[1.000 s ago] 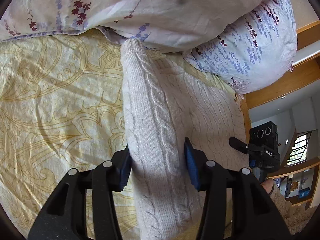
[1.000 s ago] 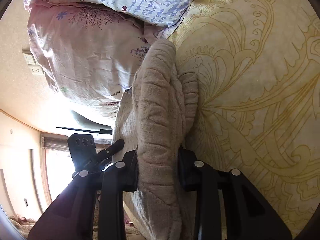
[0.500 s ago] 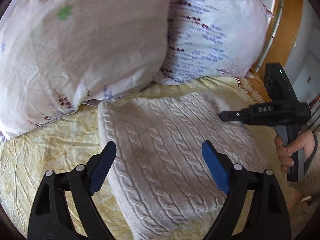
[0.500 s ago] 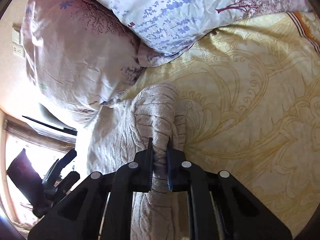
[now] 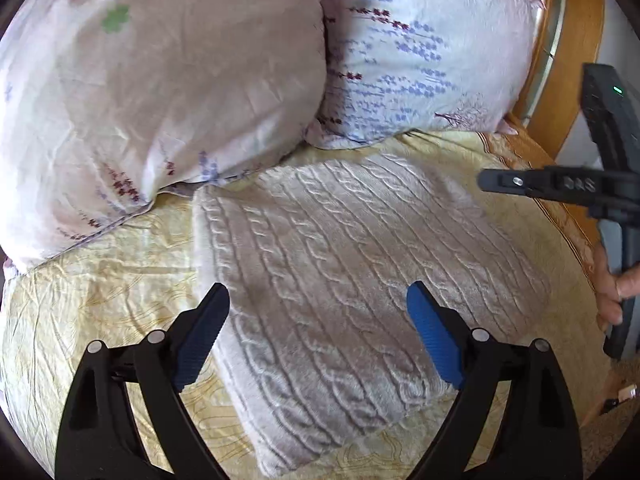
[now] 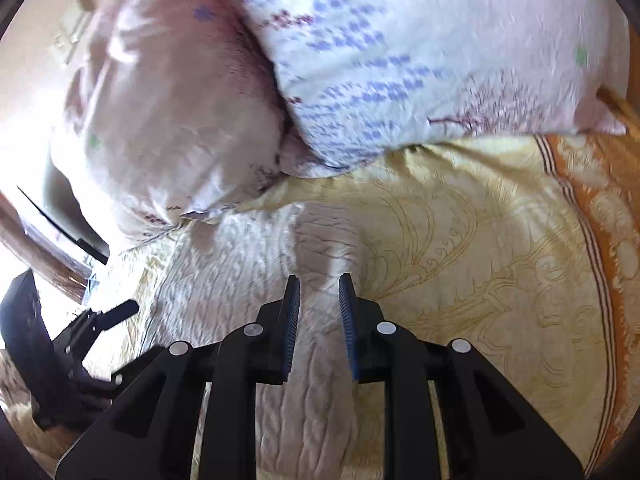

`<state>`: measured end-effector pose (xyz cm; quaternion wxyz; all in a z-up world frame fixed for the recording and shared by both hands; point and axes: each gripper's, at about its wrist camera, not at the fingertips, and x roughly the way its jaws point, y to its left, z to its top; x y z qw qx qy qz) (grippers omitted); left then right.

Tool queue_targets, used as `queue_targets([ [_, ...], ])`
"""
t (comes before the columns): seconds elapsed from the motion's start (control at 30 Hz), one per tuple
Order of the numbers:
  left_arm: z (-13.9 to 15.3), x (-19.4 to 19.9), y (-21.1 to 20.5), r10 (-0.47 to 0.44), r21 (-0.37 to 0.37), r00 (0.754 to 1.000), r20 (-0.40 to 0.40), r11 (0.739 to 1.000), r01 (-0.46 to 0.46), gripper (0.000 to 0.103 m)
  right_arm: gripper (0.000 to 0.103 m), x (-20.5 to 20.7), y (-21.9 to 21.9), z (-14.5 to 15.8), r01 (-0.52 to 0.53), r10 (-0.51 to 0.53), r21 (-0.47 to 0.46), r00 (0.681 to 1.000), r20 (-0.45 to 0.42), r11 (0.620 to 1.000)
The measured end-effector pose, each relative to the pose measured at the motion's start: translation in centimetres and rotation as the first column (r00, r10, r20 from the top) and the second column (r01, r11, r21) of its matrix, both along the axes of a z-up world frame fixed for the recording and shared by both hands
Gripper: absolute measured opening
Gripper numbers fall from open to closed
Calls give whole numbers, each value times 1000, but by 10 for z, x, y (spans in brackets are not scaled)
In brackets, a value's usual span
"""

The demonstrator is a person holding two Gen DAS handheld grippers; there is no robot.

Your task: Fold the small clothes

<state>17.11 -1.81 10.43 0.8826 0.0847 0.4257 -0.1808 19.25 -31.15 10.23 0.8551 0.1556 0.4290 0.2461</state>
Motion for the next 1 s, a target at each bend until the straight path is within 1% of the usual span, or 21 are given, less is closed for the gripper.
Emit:
queue_targets([
  [0.03,-1,-2,2,30,6,1000,1,1000,-30,90,21,-15,6,4,-24,25,-25,999,36,999],
  [0.1,-4,-4,6,85,27,996,-3,996,-84,90,21,-38,19,3,-51,57,-81,995,81,995],
  [0.17,-9,-5,7,124,36,992,-27,992,-123,90,21,-53,31,0,-52,69,-142,991,113,988],
  [0.3,-17,-14,9,127,43,991,-51,991,-125,91,21,-71,44,-11,-44,76,-222,988,135,974],
  [0.37,-24,-18,12,134,25,988,-77,991,-133,91,21,-76,45,-19,-48,77,-244,991,110,969],
  [0.43,-30,-23,15,139,8,985,-98,990,-139,91,22,-78,46,-30,-50,72,-263,995,75,963],
  [0.5,-37,-30,14,135,17,985,-103,991,-134,93,24,-81,42,-39,-41,57,-258,997,54,965],
  [0.6,-49,-39,13,138,38,983,-121,990,-135,93,26,-84,40,-43,-26,39,-247,998,50,969],
  [0.67,-56,-41,16,152,12,978,-139,988,-152,93,26,-86,42,-45,-22,39,-259,997,62,966],
  [0.7,-58,-40,18,160,0,976,-146,987,-162,95,27,-87,43,-46,-19,39,-265,997,70,964],
  [0.77,-60,-39,20,174,3,975,-141,985,-175,99,28,-86,44,-47,-15,37,-270,996,75,963],
  [0.83,-55,-45,21,183,3,975,-124,983,-184,99,28,-85,41,-44,-9,22,-251,998,51,968],
  [0.9,-48,-55,22,187,10,978,-97,982,-187,99,39,-91,33,-38,21,-12,-213,999,45,977],
  [0.93,-46,-60,23,188,16,979,-82,982,-187,99,49,-98,30,-35,37,-26,-204,998,60,978],
  [0.97,-45,-66,24,191,25,979,-71,982,-190,99,57,-104,27,-33,47,-32,-200,997,76,979],
  [1.0,-44,-70,25,195,29,979,-65,981,-193,99,62,-111,26,-32,56,-38,-205,995,89,977],
])
